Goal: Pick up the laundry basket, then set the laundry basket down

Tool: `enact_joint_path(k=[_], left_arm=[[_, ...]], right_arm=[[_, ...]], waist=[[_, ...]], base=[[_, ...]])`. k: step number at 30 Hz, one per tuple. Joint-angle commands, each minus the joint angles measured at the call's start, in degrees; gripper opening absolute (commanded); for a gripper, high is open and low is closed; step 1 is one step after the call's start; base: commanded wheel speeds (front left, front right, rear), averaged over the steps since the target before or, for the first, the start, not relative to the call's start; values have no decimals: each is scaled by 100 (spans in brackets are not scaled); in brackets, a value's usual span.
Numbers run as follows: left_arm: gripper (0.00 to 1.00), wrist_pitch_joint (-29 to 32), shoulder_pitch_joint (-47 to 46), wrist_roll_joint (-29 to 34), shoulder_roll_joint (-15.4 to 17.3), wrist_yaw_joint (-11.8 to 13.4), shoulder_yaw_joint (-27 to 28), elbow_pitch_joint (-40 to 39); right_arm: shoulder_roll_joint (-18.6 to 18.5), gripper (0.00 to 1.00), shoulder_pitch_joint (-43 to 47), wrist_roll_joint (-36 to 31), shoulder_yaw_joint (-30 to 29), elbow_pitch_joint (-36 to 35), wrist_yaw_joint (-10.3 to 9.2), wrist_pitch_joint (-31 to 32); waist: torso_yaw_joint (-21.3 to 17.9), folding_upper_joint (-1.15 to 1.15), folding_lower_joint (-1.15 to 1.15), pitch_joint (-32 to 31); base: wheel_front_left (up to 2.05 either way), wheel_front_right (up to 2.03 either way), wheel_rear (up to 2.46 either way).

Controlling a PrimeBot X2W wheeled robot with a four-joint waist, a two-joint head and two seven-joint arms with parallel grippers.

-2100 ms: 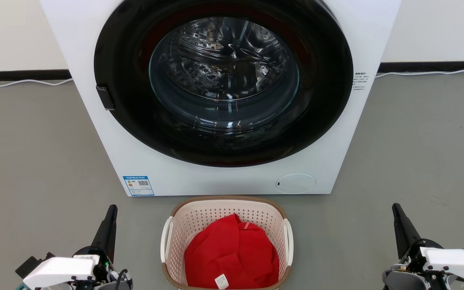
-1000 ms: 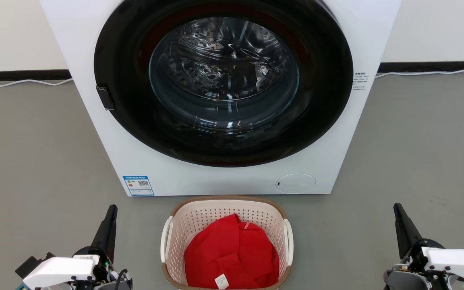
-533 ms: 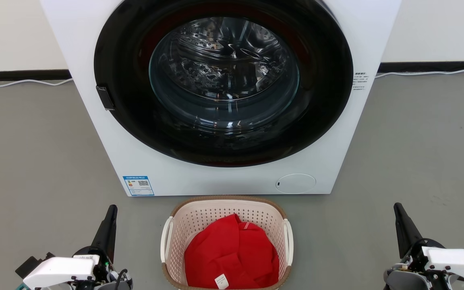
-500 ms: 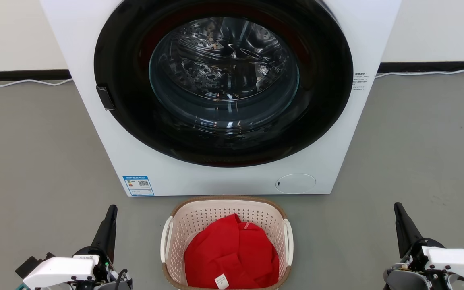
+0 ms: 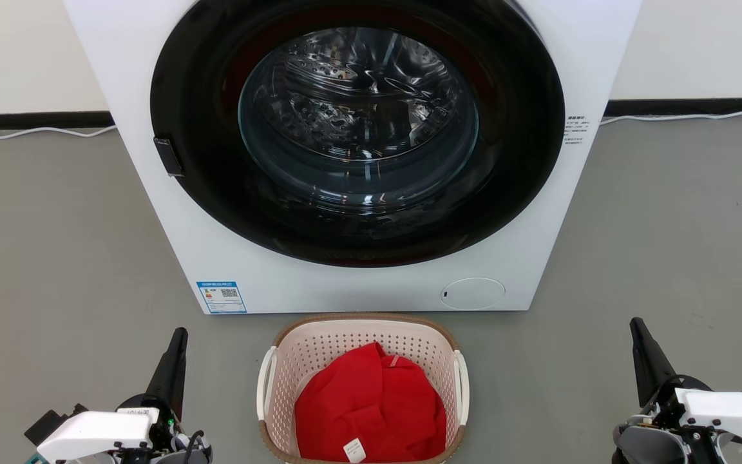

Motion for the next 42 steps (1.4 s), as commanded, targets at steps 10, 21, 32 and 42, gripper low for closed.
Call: enact_joint_path(k=[10,21,32,42], left_arm=[[0,14,-307,-32,60,-36,173,-125],[0,14,-307,-33,60,-36,173,-125],[0,13,-307,-33,60,-36,172,-126],[0,13,-307,-34,60,-36,172,-126]], right_arm=[[-25,0,-234,-34,112,-149,42,82],[-20,0,-235,-40,105,-148,42,88],[-15,0,-235,-46,97,-148,42,94],[-11,0,-236,-51,91,-148,42,98]], waist=[[0,0,0,0],[0,0,0,0],[0,0,0,0],[0,0,0,0]], base=[[0,0,0],[0,0,0],[0,0,0],[0,0,0]])
